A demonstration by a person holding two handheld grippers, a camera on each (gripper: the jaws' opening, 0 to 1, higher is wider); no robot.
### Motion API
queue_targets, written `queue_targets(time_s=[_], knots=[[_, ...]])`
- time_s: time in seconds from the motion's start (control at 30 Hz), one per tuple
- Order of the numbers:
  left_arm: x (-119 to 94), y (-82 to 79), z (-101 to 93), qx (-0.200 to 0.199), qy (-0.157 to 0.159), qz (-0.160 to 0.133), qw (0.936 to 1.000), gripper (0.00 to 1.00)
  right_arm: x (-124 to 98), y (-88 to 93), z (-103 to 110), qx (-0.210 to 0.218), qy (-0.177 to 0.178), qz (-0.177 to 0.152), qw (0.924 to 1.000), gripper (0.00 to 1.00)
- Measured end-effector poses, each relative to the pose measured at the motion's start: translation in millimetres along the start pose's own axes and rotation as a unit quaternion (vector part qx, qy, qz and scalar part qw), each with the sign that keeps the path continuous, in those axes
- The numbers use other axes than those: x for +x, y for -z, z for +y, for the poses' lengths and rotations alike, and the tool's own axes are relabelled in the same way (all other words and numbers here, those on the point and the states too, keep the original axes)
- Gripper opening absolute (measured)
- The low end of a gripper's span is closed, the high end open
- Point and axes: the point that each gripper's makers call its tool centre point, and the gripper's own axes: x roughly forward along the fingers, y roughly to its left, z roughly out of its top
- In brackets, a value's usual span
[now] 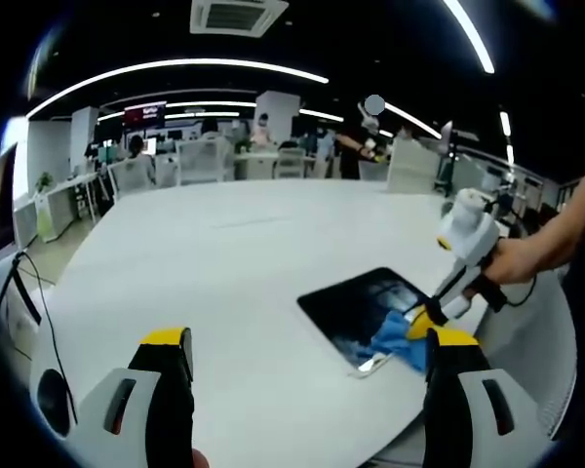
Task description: Wipe the mirror surface with the cleaning cloth until all visible marks leave the cleaned area.
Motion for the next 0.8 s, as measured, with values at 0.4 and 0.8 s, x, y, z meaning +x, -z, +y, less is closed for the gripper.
queue_targets(time_s=[0.4, 0.8], knots=[[4, -2.0, -4.7, 0.003, 0.005, -0.001, 1.0000, 0.99, -10, 5.7, -19, 0.009, 0.013, 0.003, 0.9999, 0.00], [3, -0.9, -4.3, 0.005, 0.007, 0.002, 1.0000, 0.99, -8, 1.5, -22, -0.002, 0.019, 0.009, 0.9998, 0.00]])
